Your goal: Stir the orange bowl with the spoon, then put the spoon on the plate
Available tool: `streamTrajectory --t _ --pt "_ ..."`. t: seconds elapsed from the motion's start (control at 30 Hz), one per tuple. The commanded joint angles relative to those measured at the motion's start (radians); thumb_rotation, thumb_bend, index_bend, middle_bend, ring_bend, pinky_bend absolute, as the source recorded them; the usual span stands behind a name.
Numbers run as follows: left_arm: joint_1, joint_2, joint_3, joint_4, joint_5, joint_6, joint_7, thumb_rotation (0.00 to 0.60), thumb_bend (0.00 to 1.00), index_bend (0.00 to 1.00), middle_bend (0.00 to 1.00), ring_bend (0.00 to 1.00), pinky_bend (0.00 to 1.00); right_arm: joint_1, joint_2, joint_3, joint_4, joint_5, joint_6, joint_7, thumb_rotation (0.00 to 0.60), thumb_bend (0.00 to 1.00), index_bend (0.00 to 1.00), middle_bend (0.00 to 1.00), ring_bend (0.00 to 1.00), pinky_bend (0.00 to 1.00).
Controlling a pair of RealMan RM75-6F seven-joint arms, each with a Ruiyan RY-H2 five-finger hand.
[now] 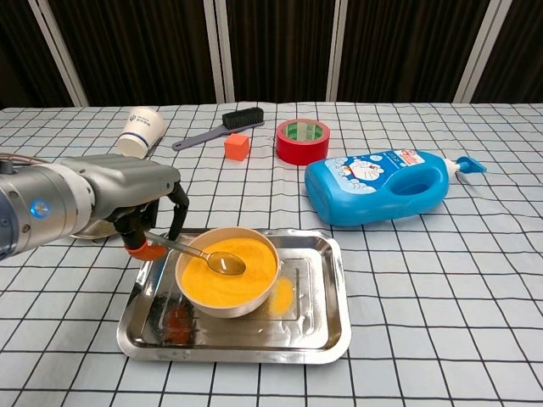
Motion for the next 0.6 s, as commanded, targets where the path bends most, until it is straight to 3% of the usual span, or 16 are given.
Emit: streamTrajectory --t 0.03,0.6 --pt "-0.002 -0.002 0.001 0.002 -0.001 0.001 0.001 0.6 0.51 0.49 1.0 1.0 0.98 0.0 0.0 0.0 0.0 0.0 0.0 0.0 0.6 0.31 0.0 0.0 0.0 0.0" --pt "-0.008 -0.008 0.005 0.002 -0.006 0.005 -0.002 0.6 0.53 0.53 1.0 1.0 0.98 0.0 0.001 0.0 -0.001 0.0 0.0 0.0 0.6 0.31 0.0 0.0 0.0 0.0"
